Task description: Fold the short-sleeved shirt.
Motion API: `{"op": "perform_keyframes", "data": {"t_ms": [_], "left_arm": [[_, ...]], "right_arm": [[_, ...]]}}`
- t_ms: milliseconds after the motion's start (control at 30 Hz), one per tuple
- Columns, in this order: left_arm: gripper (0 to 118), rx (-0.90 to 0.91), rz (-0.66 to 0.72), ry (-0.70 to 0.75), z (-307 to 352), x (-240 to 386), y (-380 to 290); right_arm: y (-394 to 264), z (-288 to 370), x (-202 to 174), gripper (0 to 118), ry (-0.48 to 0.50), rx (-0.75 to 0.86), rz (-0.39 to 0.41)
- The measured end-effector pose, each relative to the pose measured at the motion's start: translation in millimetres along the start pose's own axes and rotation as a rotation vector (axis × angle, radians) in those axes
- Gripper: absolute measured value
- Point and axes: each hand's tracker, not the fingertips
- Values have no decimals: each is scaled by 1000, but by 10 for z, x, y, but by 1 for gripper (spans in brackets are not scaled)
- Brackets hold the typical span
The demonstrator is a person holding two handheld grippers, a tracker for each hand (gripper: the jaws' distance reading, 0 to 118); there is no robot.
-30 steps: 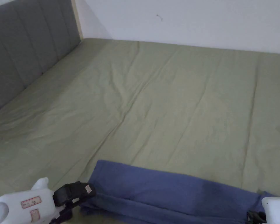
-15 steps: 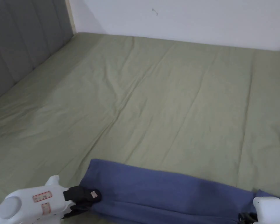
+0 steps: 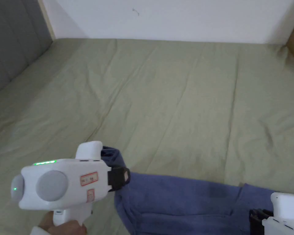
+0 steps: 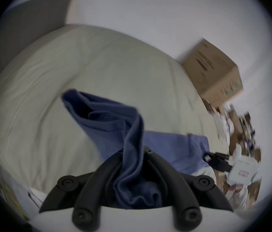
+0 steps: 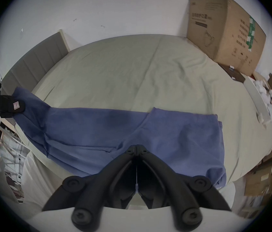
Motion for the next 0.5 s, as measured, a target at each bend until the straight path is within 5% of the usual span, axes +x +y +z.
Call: {"op": "perform_keyframes", "data": {"t_ms": [167,267,333,400,433,500], "left_arm": [[11,-112,-219,-140,-562,630,-193],[12,-175,-200,-181,-952,898,-462],[41,-232,-206,-214,-1147,867,-580],[101,-292,-167,-197,-1301,929,-665],[112,-306,-141,-187,-1324,887,-684],[111,-288,-131,-183,-1243,891,-635]], "right_arm": [[-137,69,246,0,-25,-6,-64],[-203,107,364,0,-27,-2,-104],[-234,126,406,0,-43,2,-117],[-259,148,461,0,-42,2,-137],[-265,160,483,0,-40,2,-149],[-270,185,507,0,-39,3,-157]]}}
